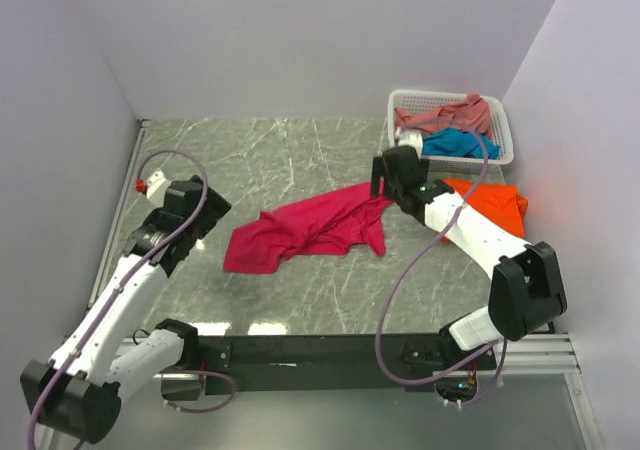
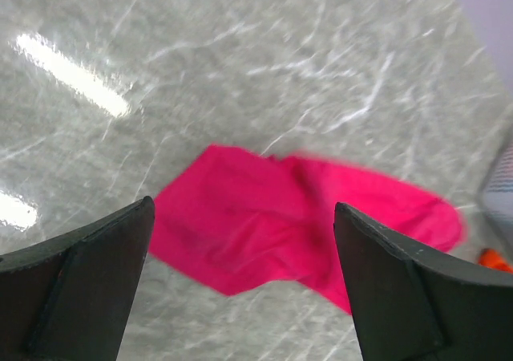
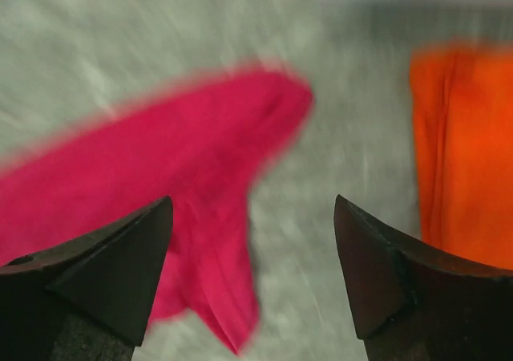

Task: Fold and stack the t-shirts
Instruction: Move the tshirt to the center of the board, then flatten the tshirt out

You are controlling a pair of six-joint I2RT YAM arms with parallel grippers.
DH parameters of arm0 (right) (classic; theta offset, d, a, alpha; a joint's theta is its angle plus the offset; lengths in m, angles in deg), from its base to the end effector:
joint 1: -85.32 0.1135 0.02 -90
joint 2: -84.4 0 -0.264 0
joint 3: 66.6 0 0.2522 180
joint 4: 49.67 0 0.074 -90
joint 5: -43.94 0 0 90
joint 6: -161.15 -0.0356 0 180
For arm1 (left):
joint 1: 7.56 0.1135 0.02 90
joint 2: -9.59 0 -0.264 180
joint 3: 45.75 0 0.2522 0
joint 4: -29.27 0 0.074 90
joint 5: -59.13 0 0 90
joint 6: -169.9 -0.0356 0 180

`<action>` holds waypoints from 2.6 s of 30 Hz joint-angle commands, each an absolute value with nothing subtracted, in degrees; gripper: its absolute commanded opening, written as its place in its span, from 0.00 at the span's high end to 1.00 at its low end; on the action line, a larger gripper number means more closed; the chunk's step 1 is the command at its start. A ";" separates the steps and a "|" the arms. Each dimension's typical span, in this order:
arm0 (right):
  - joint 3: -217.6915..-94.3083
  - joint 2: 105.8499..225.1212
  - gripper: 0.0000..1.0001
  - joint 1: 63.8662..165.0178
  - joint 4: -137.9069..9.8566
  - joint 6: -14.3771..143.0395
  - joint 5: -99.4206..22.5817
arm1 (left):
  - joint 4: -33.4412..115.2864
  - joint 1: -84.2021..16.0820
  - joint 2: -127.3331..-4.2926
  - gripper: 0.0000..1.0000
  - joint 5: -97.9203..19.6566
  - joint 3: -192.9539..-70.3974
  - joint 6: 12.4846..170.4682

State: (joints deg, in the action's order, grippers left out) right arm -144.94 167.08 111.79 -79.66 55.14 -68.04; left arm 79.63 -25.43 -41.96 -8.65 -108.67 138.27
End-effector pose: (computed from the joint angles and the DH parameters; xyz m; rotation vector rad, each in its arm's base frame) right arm 0.2980 0.1335 0.2959 0.0231 2.1211 0.0217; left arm 0.1814 -0.0443 0.3027 -0.9548 1.9926 -0.3080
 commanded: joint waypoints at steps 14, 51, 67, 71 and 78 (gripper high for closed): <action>-126.69 159.90 0.16 111.77 -76.44 44.34 -55.12 | 69.14 -25.58 -56.05 0.02 -22.34 -97.66 135.44; -135.56 148.68 1.00 117.57 -86.98 47.85 -56.44 | 63.42 -25.67 -31.65 0.99 -22.27 -105.36 133.95; -153.28 131.32 1.00 115.47 -86.19 54.70 -62.41 | 62.27 -25.58 -34.77 0.99 1.73 -132.25 130.09; -160.93 144.39 1.00 109.50 -84.27 55.68 -54.60 | 61.74 -23.66 -50.73 0.99 -0.71 -141.75 125.26; -192.82 167.52 1.00 105.09 -85.31 58.66 -46.33 | 66.47 -10.12 -74.76 0.99 -21.54 -175.96 122.34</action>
